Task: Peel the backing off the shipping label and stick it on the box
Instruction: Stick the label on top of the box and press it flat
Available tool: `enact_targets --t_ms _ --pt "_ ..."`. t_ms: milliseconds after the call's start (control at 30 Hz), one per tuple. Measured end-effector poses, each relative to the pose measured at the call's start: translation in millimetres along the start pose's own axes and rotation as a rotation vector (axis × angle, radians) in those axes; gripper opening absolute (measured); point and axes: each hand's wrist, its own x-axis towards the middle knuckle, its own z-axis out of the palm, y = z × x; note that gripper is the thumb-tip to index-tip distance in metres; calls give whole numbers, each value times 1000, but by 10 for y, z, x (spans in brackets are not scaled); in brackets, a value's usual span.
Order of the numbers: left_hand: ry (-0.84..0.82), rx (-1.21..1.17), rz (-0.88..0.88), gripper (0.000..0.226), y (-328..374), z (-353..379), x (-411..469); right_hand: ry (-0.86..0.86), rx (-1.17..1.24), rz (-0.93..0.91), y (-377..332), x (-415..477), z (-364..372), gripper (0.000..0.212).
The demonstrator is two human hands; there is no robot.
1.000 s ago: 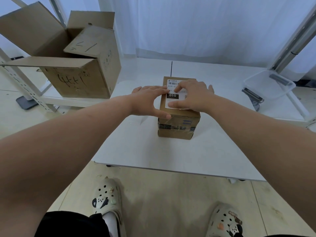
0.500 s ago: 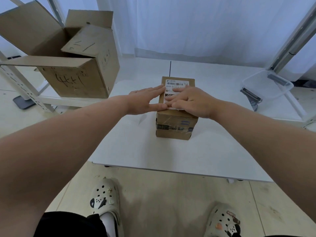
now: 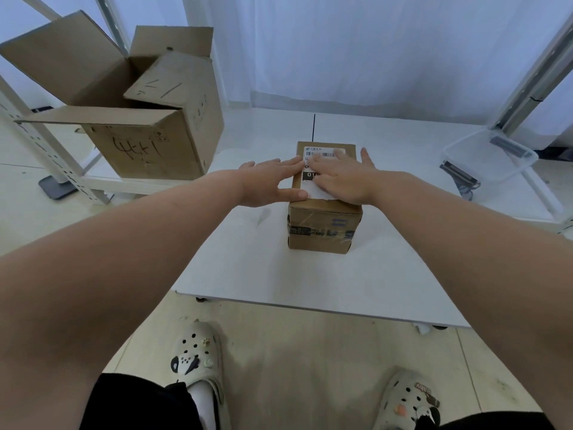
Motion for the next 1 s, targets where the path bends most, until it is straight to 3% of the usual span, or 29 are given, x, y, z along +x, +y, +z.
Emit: enact_targets --t_ms 200,367,533,767,900,1000 --pt "0 71 -28 76 37 -21 6 -61 8 -174 28 -357 -79 44" --pt "29 174 12 60 56 12 -15 115 375 -91 110 -420 -96 35" --pt "232 243 69 49 130 54 26 -156 607 10 337 -412 -105 72" --pt "74 141 218 62 408 223 63 -180 500 -54 431 -375 -21 112" --pt "57 187 347 70 280 176 -20 -135 530 -44 468 -348 17 112" --pt "65 223 335 72 207 155 -40 -108 555 -28 485 -348 -5 105"
